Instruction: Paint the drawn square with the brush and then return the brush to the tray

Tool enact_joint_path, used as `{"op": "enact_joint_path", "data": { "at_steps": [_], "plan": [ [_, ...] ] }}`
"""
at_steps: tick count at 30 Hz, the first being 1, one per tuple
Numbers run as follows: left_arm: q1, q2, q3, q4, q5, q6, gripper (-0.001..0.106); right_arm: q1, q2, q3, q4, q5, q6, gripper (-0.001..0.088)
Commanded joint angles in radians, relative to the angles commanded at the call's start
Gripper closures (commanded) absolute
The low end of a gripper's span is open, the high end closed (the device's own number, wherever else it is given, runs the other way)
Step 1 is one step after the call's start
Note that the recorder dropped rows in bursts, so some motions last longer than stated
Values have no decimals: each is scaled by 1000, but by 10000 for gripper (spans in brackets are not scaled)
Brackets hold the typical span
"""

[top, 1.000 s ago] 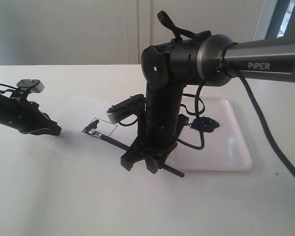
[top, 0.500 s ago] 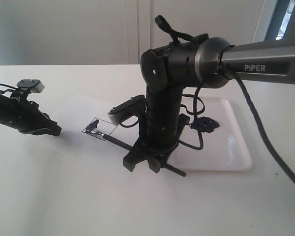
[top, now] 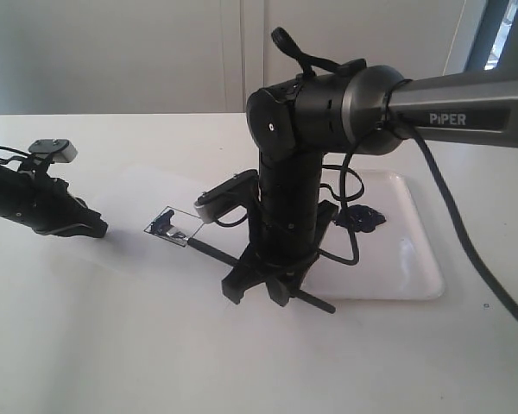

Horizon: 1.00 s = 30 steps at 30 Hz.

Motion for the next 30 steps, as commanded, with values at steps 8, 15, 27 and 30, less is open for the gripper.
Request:
{"op": "enact_joint_path", "data": {
  "at_steps": [8, 15, 27, 30],
  "plan": [
    [0, 0, 0, 0, -4, -3, 1053, 0, -12, 0, -2, 5, 4, 868],
    [0, 0, 0, 0, -6, -2, 1053, 0, -19, 0, -2, 30, 8, 868],
    [0, 0, 0, 0, -23, -8, 1053, 0, -29, 2, -4, 55, 17, 868],
    [0, 0, 0, 0, -27, -12, 1053, 0, -33, 2, -4, 55, 21, 868]
  ]
}}
